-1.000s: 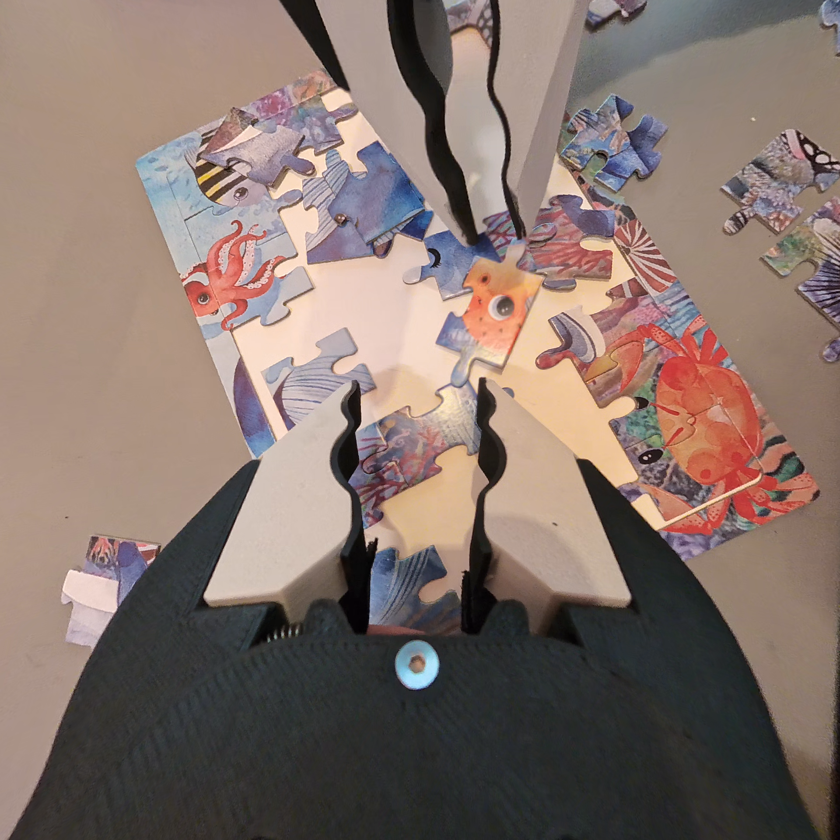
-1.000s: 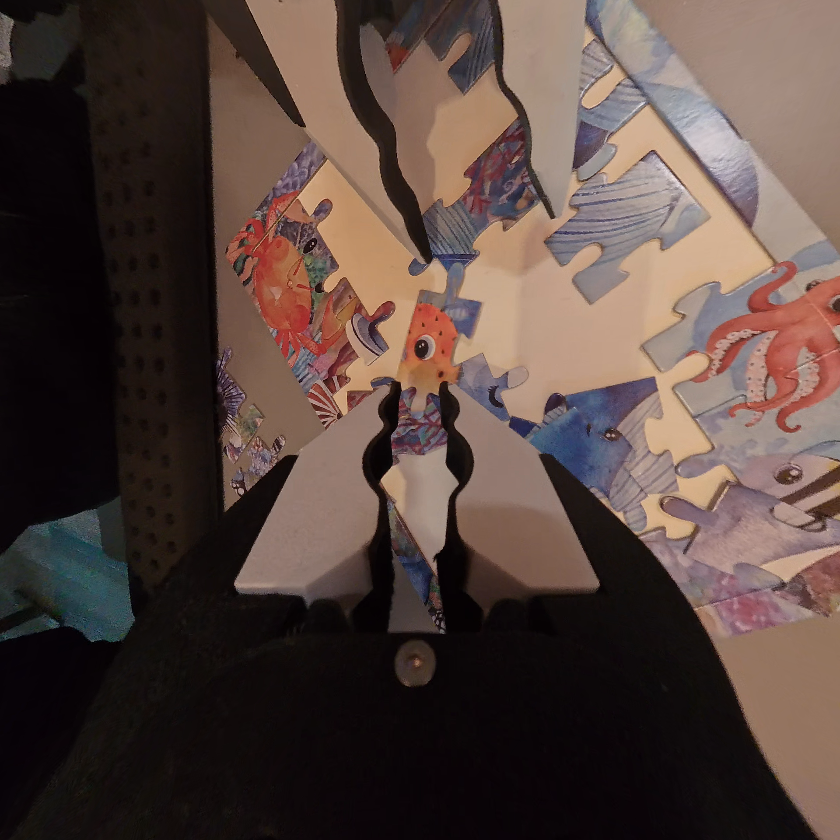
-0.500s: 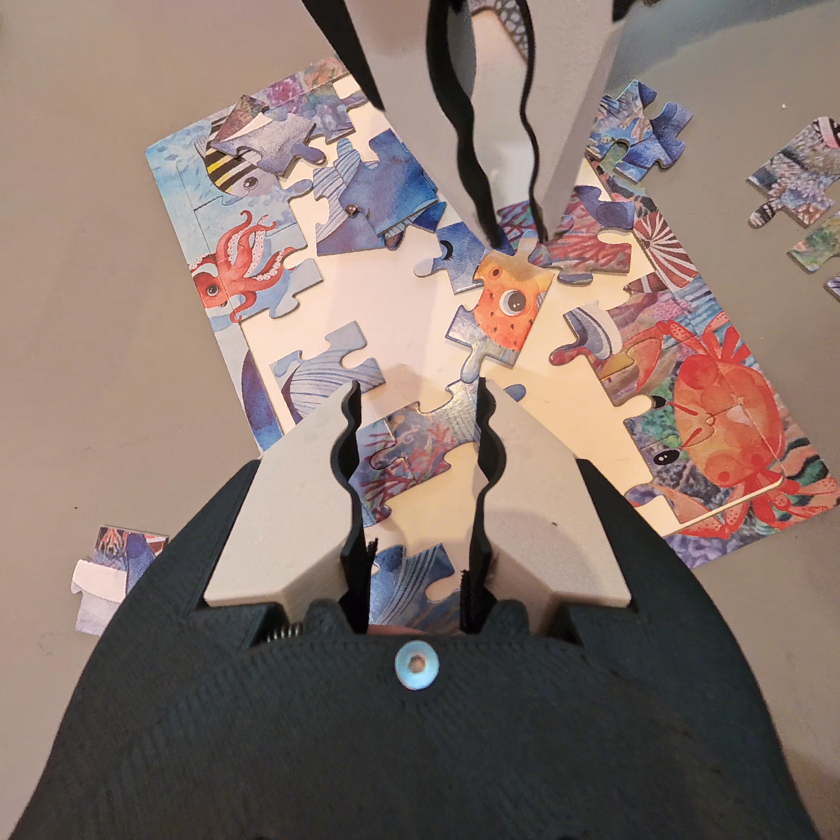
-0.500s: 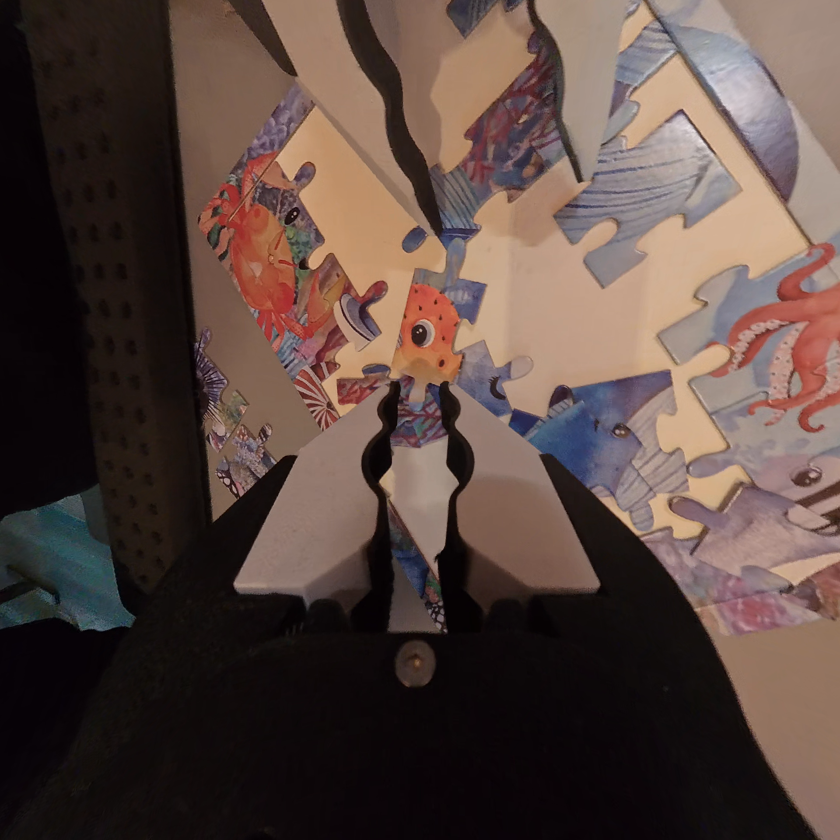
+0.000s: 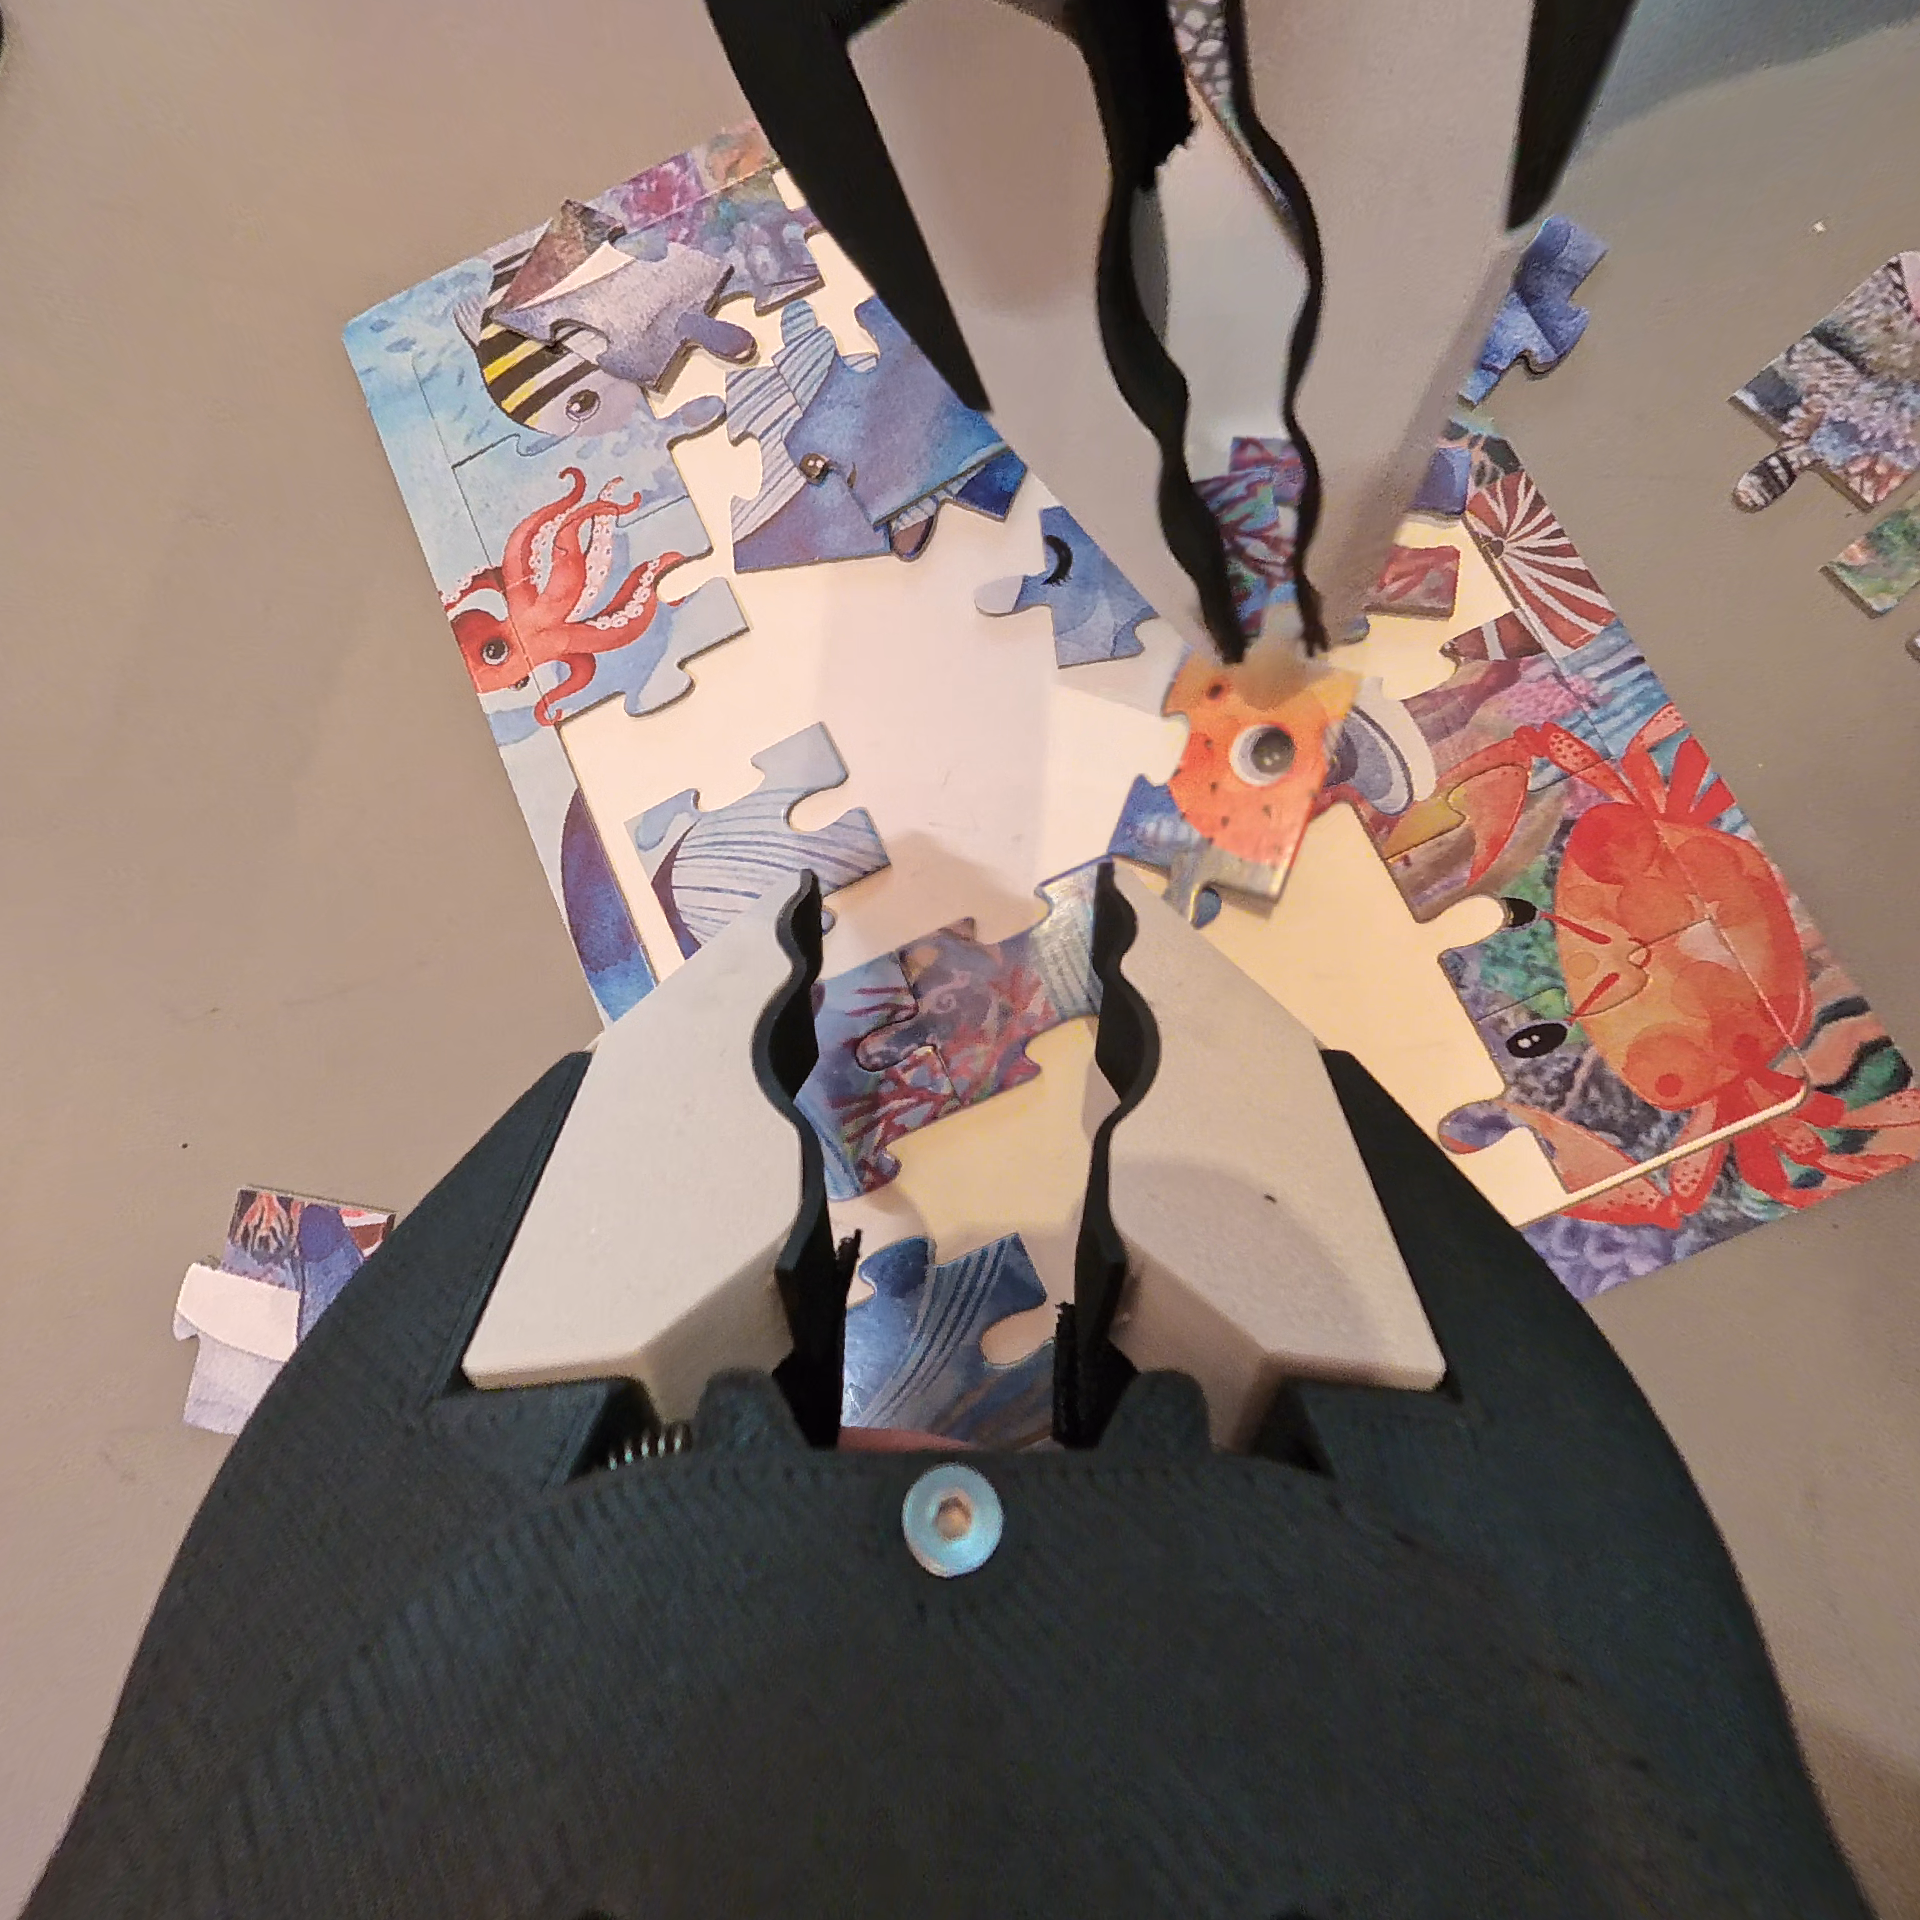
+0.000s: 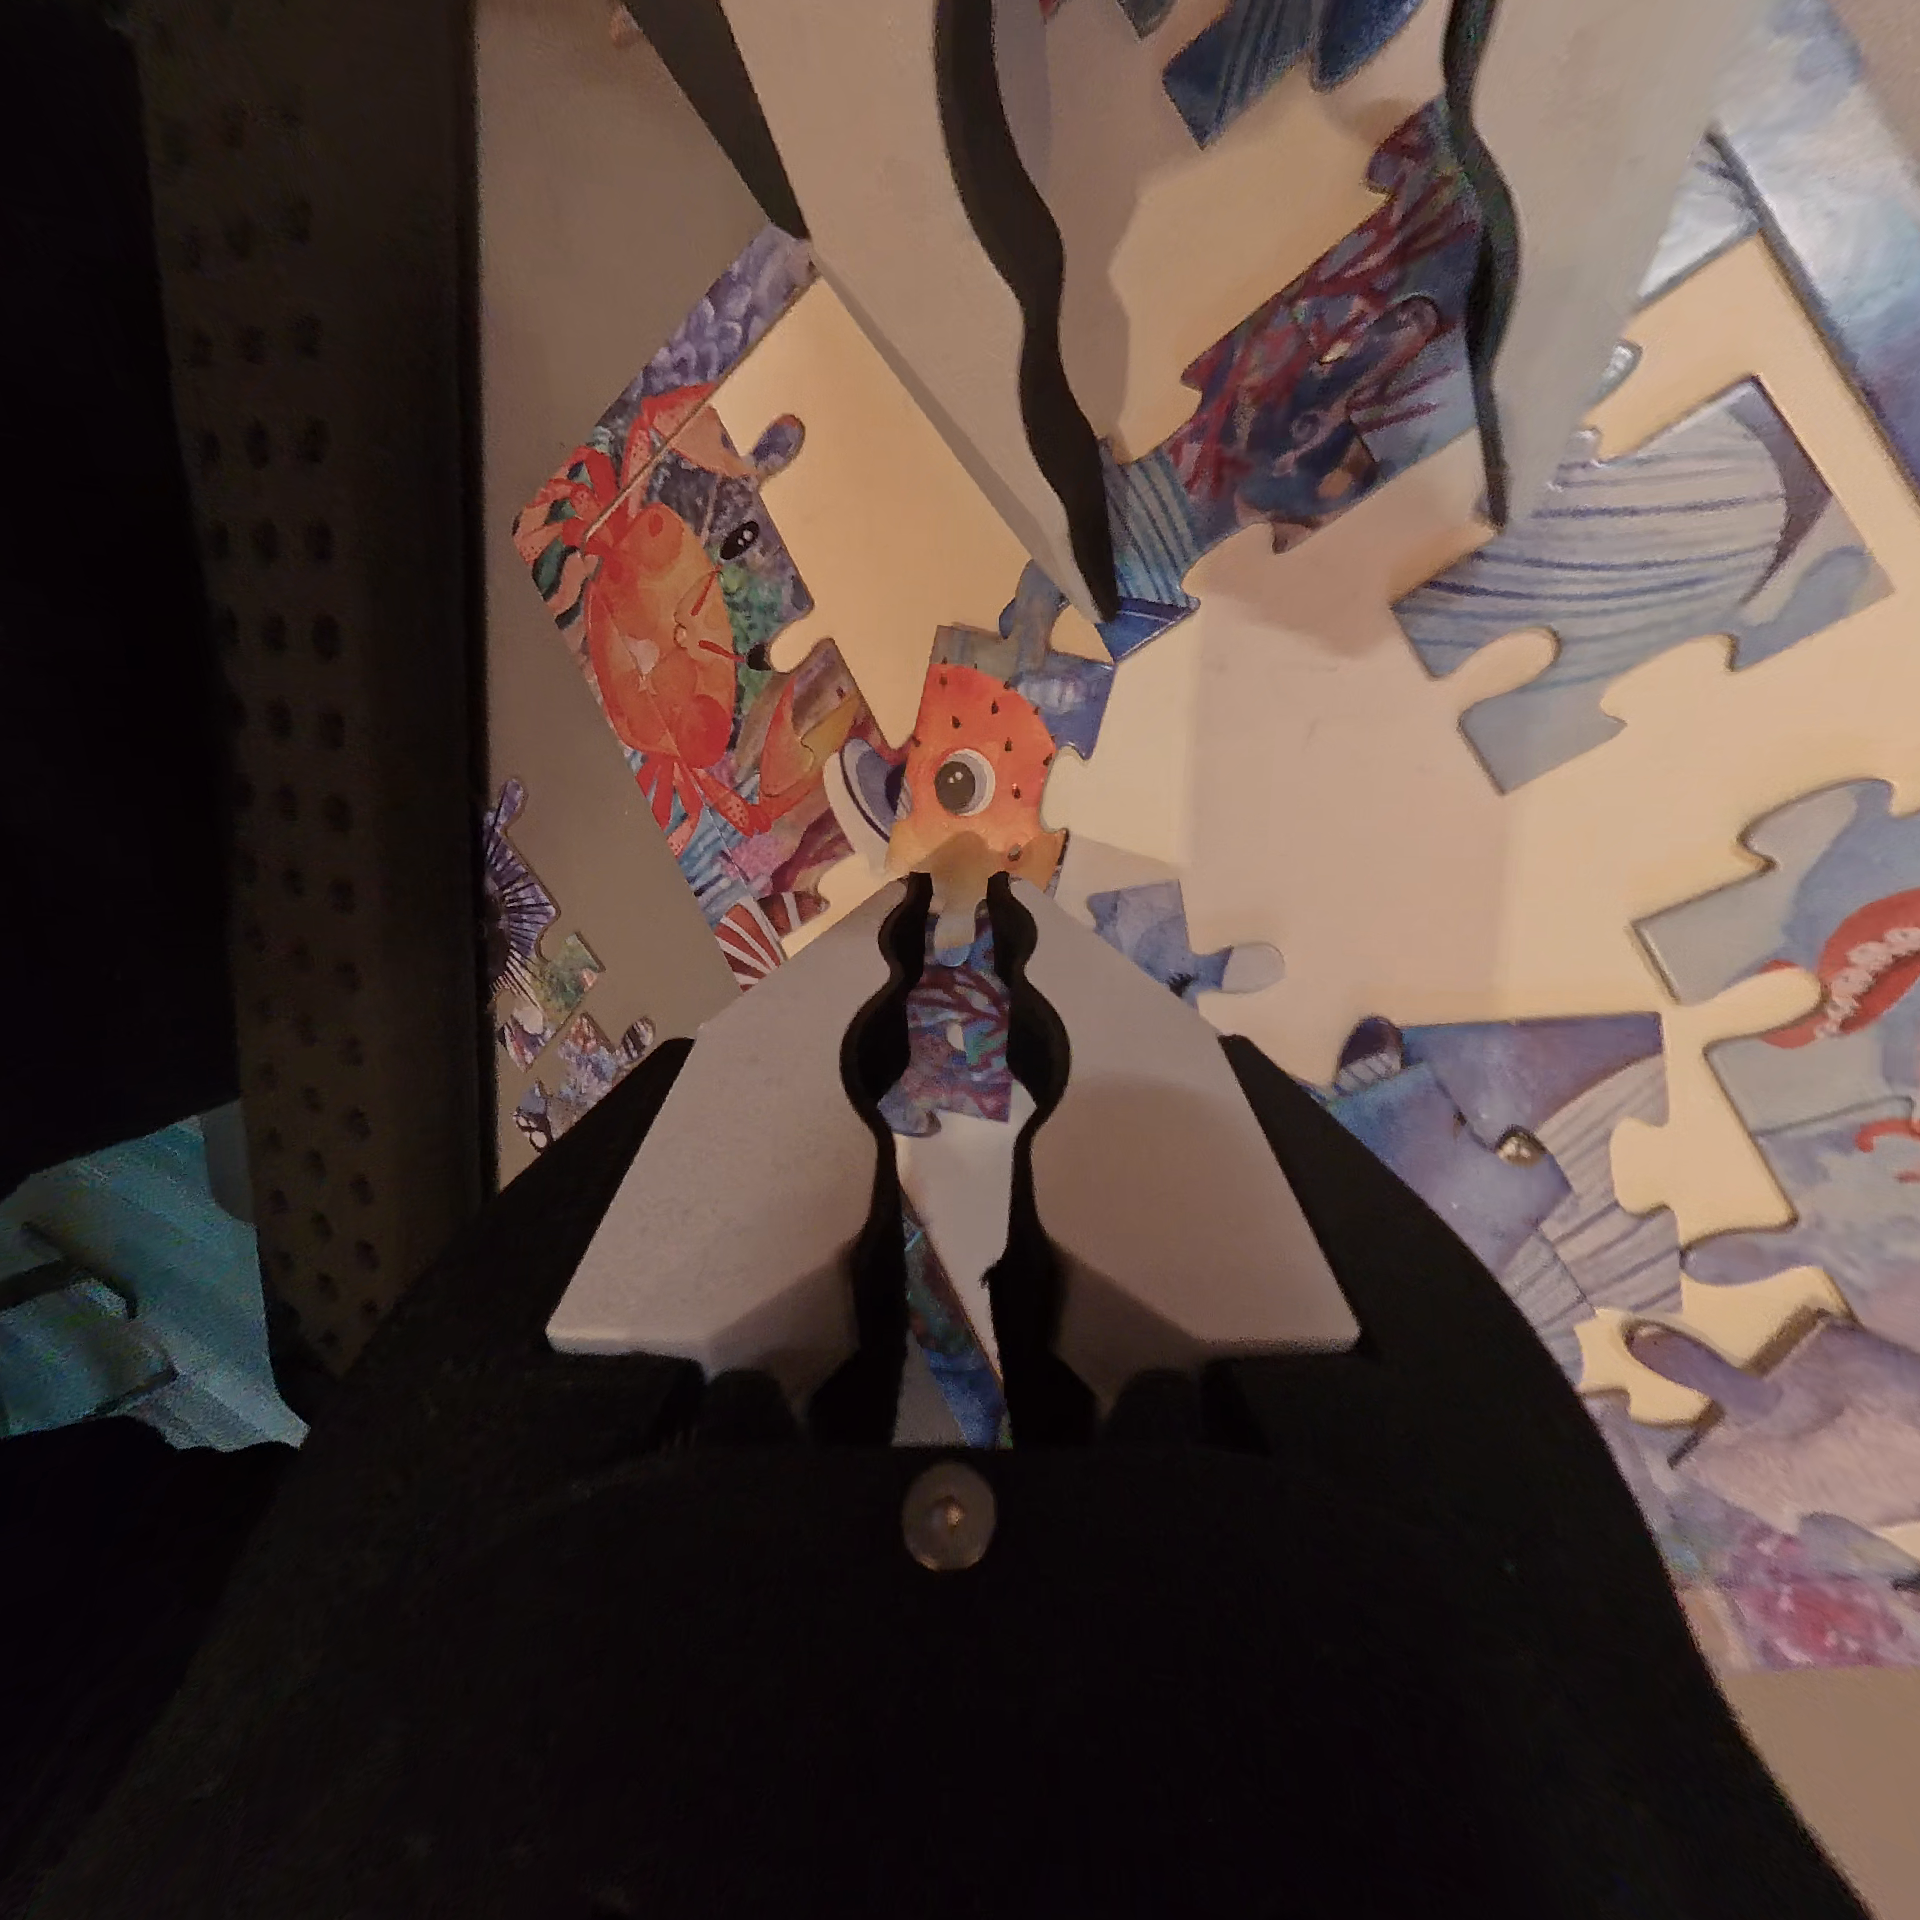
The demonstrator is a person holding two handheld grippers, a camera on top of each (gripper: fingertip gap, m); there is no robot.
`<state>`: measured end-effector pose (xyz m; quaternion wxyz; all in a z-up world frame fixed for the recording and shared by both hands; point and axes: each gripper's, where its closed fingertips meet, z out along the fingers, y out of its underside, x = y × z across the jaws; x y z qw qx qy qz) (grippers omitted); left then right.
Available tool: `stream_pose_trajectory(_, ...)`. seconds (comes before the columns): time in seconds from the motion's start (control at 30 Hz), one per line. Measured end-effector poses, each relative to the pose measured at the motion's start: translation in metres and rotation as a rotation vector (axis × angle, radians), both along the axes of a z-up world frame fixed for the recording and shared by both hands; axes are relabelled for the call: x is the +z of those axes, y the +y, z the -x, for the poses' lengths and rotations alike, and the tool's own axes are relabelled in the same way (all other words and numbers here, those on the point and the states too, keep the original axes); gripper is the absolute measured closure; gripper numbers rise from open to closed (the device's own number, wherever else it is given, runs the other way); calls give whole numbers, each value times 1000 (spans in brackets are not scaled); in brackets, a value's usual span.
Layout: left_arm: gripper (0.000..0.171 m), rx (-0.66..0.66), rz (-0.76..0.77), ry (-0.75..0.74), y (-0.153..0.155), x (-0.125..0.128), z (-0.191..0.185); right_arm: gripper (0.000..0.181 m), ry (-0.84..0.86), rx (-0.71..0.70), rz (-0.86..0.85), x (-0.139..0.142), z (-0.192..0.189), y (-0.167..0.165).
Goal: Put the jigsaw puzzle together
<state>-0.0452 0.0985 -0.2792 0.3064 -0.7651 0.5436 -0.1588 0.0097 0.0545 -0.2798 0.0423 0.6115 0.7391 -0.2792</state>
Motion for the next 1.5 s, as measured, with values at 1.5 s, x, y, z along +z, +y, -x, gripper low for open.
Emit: stream_pose_trajectory(1.5, 128, 154, -5, 5, 27, -6, 14, 150, 196, -332, -196, -3, 43, 75)
